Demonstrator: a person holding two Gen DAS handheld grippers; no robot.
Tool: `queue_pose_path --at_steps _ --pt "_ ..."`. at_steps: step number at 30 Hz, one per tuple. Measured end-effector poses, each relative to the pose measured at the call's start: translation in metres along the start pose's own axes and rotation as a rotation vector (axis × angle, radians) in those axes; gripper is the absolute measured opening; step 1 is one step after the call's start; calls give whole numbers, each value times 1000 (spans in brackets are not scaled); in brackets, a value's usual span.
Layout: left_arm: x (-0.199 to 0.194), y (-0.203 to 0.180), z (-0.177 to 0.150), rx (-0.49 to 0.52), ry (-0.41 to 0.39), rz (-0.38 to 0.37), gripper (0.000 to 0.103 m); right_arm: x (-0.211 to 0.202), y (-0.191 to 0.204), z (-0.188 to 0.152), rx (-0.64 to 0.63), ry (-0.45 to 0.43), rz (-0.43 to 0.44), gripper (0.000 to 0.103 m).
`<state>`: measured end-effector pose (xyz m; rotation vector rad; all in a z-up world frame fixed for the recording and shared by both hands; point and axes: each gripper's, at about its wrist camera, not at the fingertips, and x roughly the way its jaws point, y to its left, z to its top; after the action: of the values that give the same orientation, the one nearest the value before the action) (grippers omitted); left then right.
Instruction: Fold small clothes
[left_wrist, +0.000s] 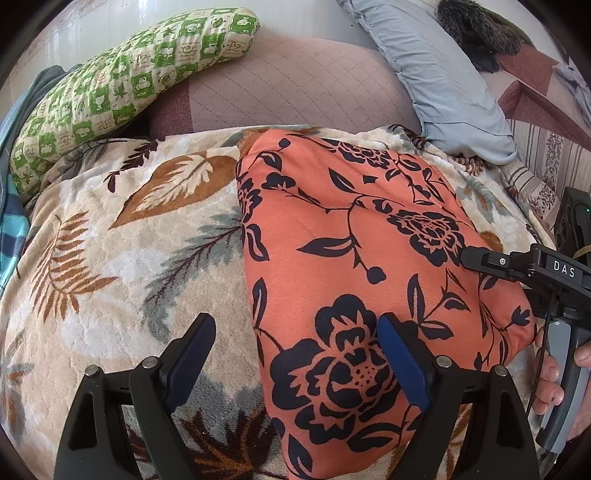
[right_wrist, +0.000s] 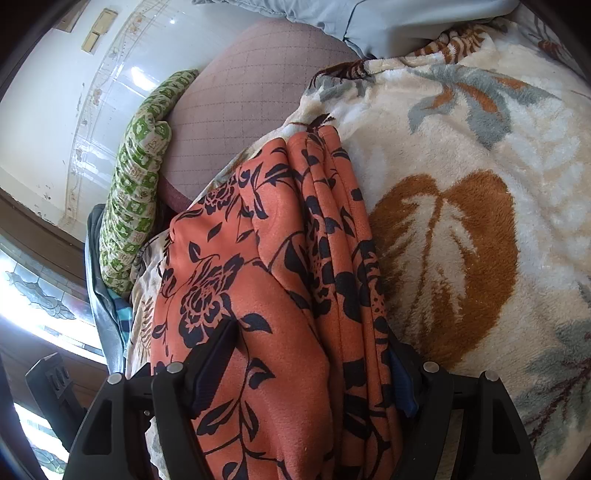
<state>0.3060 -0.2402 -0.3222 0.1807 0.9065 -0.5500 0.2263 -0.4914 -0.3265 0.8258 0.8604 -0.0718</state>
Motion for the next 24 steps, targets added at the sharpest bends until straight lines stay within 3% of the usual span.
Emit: queue_pose_path --at_steps 12,16,22,24 --pt "5 2 -2 -20 15 -58 89 4 3 0 -11 8 5 77" --pt "5 1 -2 -15 11 -93 89 5 14 -5 -64 -11 -48 75" --pt "5 -3 -2 -4 -5 -126 74 6 26 -9 -131 -33 -114 58" --pt "4 0 -1 -9 -11 -128 62 5 31 -9 -154 -45 -126 51"
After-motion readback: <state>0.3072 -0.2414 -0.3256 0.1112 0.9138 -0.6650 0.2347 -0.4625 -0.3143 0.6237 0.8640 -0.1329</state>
